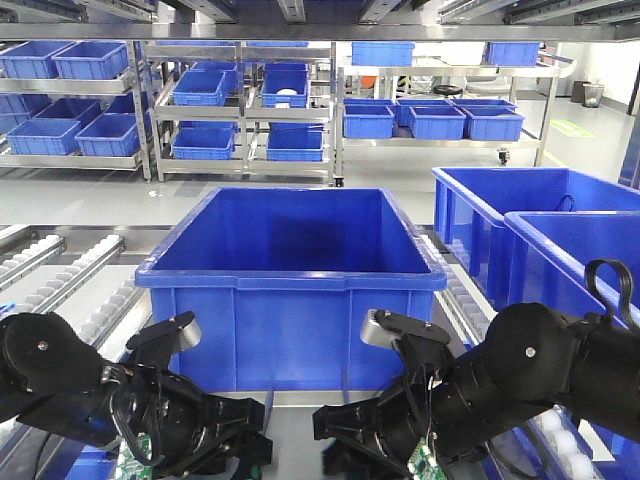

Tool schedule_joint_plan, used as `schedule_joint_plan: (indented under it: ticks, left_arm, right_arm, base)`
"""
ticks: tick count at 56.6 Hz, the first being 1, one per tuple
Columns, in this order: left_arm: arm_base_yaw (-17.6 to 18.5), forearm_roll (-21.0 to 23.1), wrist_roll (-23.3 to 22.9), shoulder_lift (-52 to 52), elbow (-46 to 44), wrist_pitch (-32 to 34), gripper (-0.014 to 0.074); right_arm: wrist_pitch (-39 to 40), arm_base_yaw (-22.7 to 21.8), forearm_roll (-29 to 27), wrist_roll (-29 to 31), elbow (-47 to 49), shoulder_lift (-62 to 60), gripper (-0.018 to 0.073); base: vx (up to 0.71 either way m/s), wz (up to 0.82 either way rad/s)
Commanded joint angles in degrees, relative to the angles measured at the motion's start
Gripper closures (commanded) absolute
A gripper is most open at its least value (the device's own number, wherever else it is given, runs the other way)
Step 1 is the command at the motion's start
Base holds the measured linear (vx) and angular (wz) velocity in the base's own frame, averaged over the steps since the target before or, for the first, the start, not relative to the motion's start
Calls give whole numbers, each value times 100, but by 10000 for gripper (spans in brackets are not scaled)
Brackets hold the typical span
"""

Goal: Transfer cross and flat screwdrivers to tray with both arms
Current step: 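Lower both held screwdrivers onto the grey metal tray, then open both grippers to release the screwdrivers on the tray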

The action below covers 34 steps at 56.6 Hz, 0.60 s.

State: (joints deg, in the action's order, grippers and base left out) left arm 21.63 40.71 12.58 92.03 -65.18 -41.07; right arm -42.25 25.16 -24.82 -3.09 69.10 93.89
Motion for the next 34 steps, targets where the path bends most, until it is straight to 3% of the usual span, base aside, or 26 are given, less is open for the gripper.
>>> schedule_joint_plan:
  ticks: [1,7,12,23,34]
  left_arm:
    - [18,264,149,-252,-198,147,80]
    - [18,252,516,-456,-198,145,80]
    - [18,252,732,-803,-198,210,80]
    - [18,226,763,-1721,-198,655,80]
    - [18,248,763,-2316,-198,679,80]
  right_arm:
    - [229,-12,-126,-31,196,-311,-51]
    - [242,-12,-95,16,196,-587,-128]
    - [250,-12,42,28,196,-934,-134]
    - [571,-12,364,-1,196,-1660,-85]
    - [567,-12,410,14,196,-2041,5]
  base:
    - [0,0]
    - [0,0]
    - [0,0]
    - [0,0]
    - [0,0]
